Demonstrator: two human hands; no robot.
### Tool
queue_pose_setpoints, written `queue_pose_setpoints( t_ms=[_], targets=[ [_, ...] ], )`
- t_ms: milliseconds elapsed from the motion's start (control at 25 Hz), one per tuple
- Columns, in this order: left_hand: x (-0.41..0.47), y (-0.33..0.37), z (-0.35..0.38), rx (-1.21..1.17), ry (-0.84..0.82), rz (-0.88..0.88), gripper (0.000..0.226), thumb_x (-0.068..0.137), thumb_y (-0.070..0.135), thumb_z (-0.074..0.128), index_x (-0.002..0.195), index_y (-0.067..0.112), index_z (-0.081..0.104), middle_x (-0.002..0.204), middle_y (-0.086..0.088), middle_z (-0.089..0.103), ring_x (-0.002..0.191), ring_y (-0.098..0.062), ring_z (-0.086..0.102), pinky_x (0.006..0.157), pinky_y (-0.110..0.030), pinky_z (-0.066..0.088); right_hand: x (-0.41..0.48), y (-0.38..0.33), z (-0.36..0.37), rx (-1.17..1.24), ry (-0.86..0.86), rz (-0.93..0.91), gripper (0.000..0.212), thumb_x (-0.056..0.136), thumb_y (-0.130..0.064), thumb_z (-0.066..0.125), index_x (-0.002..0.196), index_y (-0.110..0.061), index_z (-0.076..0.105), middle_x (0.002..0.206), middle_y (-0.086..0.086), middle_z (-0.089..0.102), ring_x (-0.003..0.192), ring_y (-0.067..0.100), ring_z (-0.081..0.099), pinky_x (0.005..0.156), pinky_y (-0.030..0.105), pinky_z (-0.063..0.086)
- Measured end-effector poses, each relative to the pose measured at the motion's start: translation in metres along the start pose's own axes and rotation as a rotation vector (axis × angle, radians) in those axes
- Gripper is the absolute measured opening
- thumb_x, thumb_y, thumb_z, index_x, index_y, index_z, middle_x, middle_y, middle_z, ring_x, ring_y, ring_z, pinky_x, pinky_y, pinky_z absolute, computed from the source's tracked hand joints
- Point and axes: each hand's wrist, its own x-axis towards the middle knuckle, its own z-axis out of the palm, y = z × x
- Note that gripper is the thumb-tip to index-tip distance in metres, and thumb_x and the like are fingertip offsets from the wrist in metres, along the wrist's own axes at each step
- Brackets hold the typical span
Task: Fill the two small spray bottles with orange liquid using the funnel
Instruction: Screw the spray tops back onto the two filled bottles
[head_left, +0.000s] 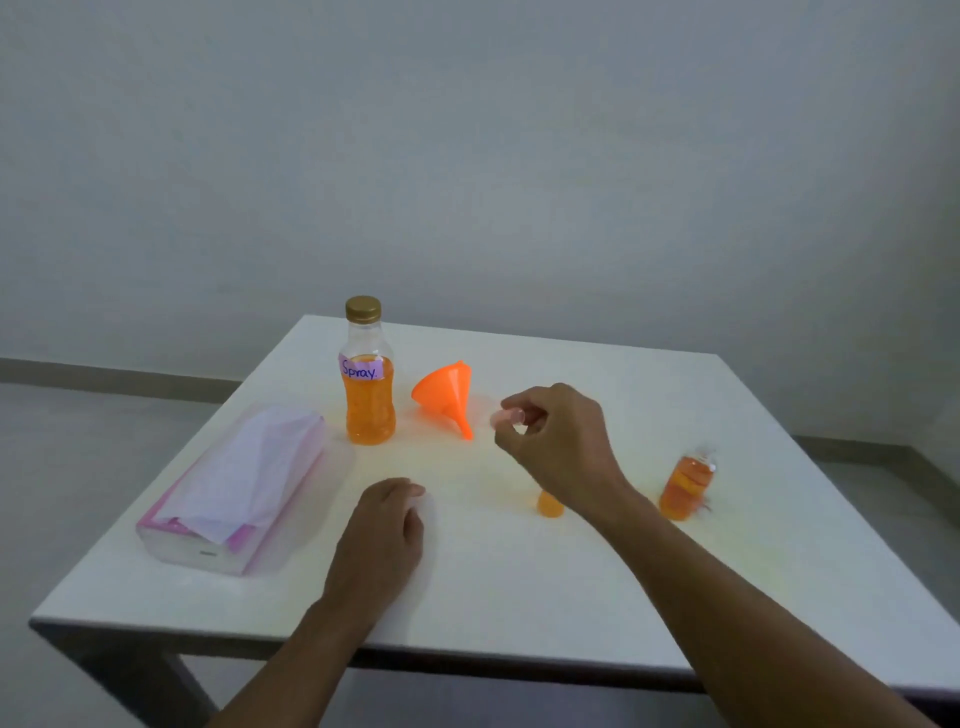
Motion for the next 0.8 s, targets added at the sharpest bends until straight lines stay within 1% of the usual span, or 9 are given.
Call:
queue_pose_setpoints(
  t_ms=[80,160,240,320,400,520,600,680,800],
  targets=[
    [-0.002,0.015,0.007,-0.062,-0.028,0.038,0.032,0.096,0.017,0.055,0.126,0.024,0.059,0.133,0.007,0.056,0.126,-0.007,0.049,0.106,-0.015,0.031,0.000,0.002,-0.047,0.121,0.034,0.089,0.007,0.082,-0.026,0.076,0.087,-0.025,0.081,0.076,-0.010,0.074,0.069,0.004,0.065,0.064,0.010,0.045],
    [-0.003,0.036,0.018,-0.124,-0.061,0.055,0.033,0.094,0.018,0.056,0.126,0.026,0.058,0.132,0.011,0.054,0.124,-0.005,0.048,0.104,-0.012,0.030,0.000,0.010,-0.084,0.198,0.027,0.145,0.006,0.081,-0.031,0.078,0.081,-0.025,0.080,0.080,-0.013,0.076,0.063,0.003,0.063,0.060,0.014,0.047],
    [-0.002,0.059,0.029,-0.178,-0.092,0.051,0.037,0.092,0.022,0.060,0.128,0.028,0.055,0.133,0.013,0.053,0.124,-0.004,0.047,0.102,-0.011,0.027,-0.002,0.020,-0.109,0.175,-0.005,0.139,0.011,0.084,-0.032,0.077,0.077,-0.023,0.079,0.078,-0.013,0.077,0.061,0.007,0.065,0.057,0.018,0.050],
    [0.003,0.077,0.039,-0.230,-0.116,0.044,0.046,0.087,0.027,0.066,0.131,0.030,0.052,0.135,0.014,0.052,0.125,-0.005,0.047,0.102,-0.013,0.027,-0.004,0.027,-0.125,0.131,-0.047,0.117,0.016,0.089,-0.029,0.074,0.076,-0.020,0.078,0.074,-0.014,0.076,0.061,0.009,0.068,0.054,0.013,0.048],
    [0.008,0.089,0.047,-0.280,-0.151,0.017,0.057,0.083,0.032,0.071,0.136,0.030,0.049,0.138,0.014,0.051,0.126,-0.008,0.047,0.104,-0.019,0.033,-0.006,0.035,-0.132,0.099,-0.083,0.100,0.017,0.090,-0.026,0.073,0.076,-0.017,0.077,0.073,-0.014,0.077,0.060,0.010,0.070,0.052,0.010,0.046],
    [0.013,0.098,0.059,-0.318,-0.174,-0.002,0.067,0.079,0.037,0.076,0.139,0.024,0.048,0.139,0.010,0.053,0.123,-0.008,0.049,0.104,-0.024,0.040,-0.006,0.041,-0.130,0.110,-0.095,0.065,0.017,0.090,-0.024,0.074,0.076,-0.015,0.076,0.073,-0.011,0.077,0.059,0.010,0.070,0.052,0.012,0.048],
    [0.016,0.100,0.064,-0.346,-0.161,-0.009,0.070,0.076,0.039,0.079,0.138,0.023,0.050,0.136,0.009,0.055,0.118,-0.005,0.051,0.101,-0.022,0.041,-0.004,0.042,-0.125,0.130,-0.077,0.054,0.017,0.089,-0.025,0.074,0.075,-0.016,0.076,0.074,-0.011,0.077,0.059,0.010,0.070,0.055,0.016,0.051],
    [0.019,0.102,0.068,-0.381,-0.157,-0.022,0.070,0.075,0.041,0.081,0.137,0.024,0.052,0.133,0.011,0.058,0.115,-0.004,0.053,0.097,-0.020,0.042,-0.001,0.042,-0.121,0.139,-0.073,0.048,0.016,0.089,-0.027,0.074,0.076,-0.018,0.076,0.074,-0.012,0.077,0.061,0.012,0.071,0.059,0.025,0.057],
    [0.023,0.104,0.071,-0.440,-0.163,-0.024,0.061,0.077,0.040,0.080,0.132,0.027,0.056,0.124,0.012,0.063,0.111,-0.005,0.058,0.088,-0.013,0.043,0.004,0.042,-0.112,0.139,-0.075,0.034,0.016,0.088,-0.029,0.074,0.076,-0.019,0.077,0.074,-0.012,0.077,0.062,0.014,0.071,0.067,0.035,0.062]
  ],
)
